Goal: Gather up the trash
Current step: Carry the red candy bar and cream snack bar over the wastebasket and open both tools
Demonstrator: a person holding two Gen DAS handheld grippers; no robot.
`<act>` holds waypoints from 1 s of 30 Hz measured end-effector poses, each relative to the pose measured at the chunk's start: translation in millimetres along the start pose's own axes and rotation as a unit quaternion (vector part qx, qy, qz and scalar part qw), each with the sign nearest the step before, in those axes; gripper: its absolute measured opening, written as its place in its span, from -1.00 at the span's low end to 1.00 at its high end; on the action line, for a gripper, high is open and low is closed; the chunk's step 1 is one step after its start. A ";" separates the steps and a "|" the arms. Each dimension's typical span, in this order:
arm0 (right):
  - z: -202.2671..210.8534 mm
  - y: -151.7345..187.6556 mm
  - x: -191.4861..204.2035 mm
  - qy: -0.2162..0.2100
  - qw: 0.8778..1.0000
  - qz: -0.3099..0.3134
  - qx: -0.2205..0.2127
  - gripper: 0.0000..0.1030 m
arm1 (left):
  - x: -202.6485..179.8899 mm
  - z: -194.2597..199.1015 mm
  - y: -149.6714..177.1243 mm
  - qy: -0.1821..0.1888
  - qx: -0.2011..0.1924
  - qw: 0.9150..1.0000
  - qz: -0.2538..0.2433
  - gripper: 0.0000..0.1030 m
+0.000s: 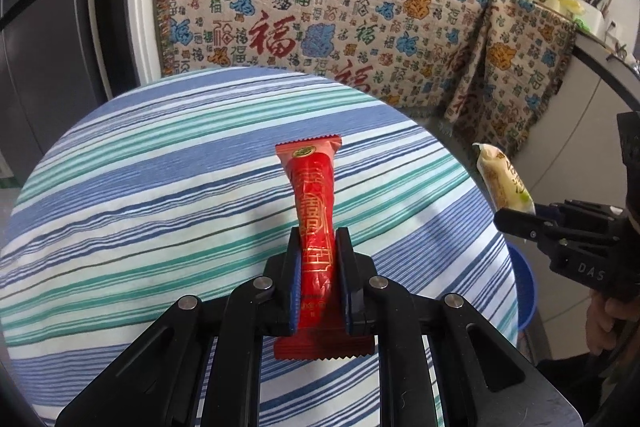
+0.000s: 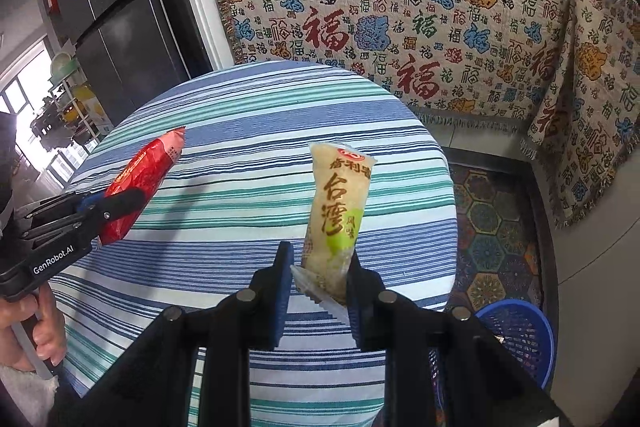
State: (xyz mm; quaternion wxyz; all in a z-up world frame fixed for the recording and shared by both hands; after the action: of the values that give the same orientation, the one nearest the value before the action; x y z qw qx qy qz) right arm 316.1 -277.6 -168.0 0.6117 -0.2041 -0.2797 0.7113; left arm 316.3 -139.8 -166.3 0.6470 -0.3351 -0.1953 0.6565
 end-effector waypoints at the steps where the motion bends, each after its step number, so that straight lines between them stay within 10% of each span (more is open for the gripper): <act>1: 2.9 0.2 -1.3 0.000 1.000 0.000 -0.002 -0.52 | -1.8 0.5 0.4 0.000 -0.001 1.000 -0.002 -0.73; 18: 45.5 20.6 -27.4 0.017 0.999 -0.021 -0.022 -0.52 | -55.4 11.7 4.6 0.033 0.003 0.999 -0.031 -0.73; 30: 106.8 83.8 -137.0 0.101 0.990 -0.098 -0.025 -0.52 | -201.5 -2.8 23.6 0.147 0.046 0.984 -0.093 -0.73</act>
State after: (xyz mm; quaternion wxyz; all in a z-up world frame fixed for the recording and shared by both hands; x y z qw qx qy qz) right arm 208.3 -436.3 -148.2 0.6980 -0.2617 -0.2532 0.6166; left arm 288.9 -339.9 -146.9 0.7420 -0.3783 -0.0977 0.5448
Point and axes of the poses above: each gripper's, at about its wrist camera, not at the fingertips, and z roughly against the way its jaws point, x to its left, y to its underside, the point moved 3 cm from there along -z, roughly the way its jaws point, and after that the axes turned 7 degrees about z, right-handed, at the moved point
